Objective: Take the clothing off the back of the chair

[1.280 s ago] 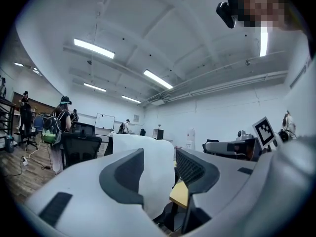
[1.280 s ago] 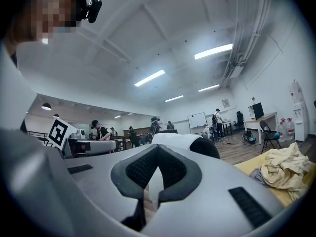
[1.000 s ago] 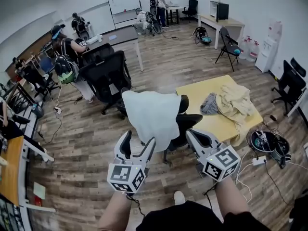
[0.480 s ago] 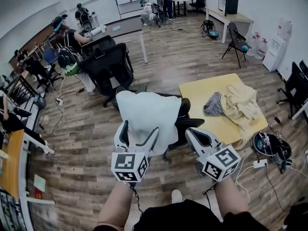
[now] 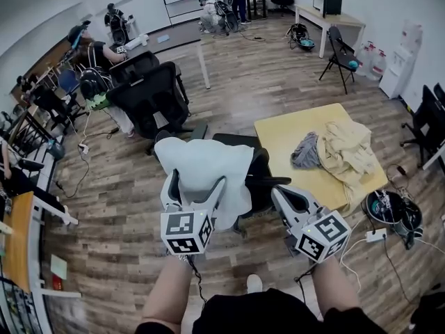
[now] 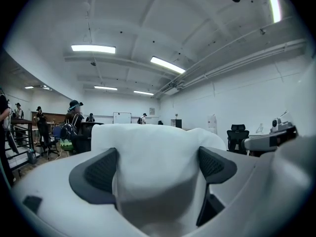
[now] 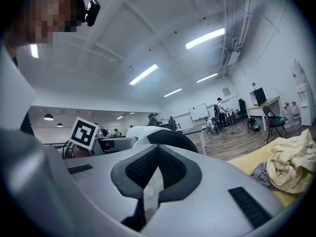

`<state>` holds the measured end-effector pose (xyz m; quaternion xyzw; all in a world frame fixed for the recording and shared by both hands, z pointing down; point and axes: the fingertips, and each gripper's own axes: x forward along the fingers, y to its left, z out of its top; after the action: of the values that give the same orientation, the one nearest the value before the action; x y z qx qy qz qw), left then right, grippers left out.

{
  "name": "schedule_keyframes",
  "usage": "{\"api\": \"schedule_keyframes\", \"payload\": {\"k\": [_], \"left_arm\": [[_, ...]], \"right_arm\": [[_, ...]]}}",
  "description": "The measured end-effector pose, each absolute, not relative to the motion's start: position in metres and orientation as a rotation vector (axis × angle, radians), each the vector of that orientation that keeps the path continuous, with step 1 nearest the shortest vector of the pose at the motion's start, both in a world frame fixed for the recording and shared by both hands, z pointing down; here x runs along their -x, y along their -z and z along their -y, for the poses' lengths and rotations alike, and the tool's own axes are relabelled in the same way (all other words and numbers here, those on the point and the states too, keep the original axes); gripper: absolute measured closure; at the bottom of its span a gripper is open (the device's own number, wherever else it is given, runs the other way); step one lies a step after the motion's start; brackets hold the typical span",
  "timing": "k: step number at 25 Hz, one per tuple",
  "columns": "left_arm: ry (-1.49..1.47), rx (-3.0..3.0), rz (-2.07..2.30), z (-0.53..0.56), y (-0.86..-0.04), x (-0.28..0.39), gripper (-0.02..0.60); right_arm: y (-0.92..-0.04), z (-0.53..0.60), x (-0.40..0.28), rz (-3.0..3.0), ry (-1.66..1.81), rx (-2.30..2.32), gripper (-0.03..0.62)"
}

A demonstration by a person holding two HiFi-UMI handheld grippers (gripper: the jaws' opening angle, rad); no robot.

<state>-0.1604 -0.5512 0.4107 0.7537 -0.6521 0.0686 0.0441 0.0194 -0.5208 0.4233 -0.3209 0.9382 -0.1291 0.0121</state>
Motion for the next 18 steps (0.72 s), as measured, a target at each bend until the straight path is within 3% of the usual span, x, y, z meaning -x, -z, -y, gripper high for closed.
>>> {"api": "schedule_keyframes", "payload": {"k": [11, 13, 18], "left_arm": [[-0.208, -2.328, 2.018, 0.562, -0.413, 0.160, 0.079], [-0.235, -2.320, 2.019, 0.560, -0.415, 0.163, 0.122], [-0.279, -2.304, 1.996, 0.549, -0.418, 0.166, 0.312]], "right_arm": [[-0.432, 0.535, -0.025, -2.917, 0.433, 1.026, 0.580], [-0.433, 0.535, -0.022, -2.919, 0.440, 1.024, 0.580], [-0.430, 0.527, -0.014, -2.920, 0.437, 1.010, 0.582]]}}
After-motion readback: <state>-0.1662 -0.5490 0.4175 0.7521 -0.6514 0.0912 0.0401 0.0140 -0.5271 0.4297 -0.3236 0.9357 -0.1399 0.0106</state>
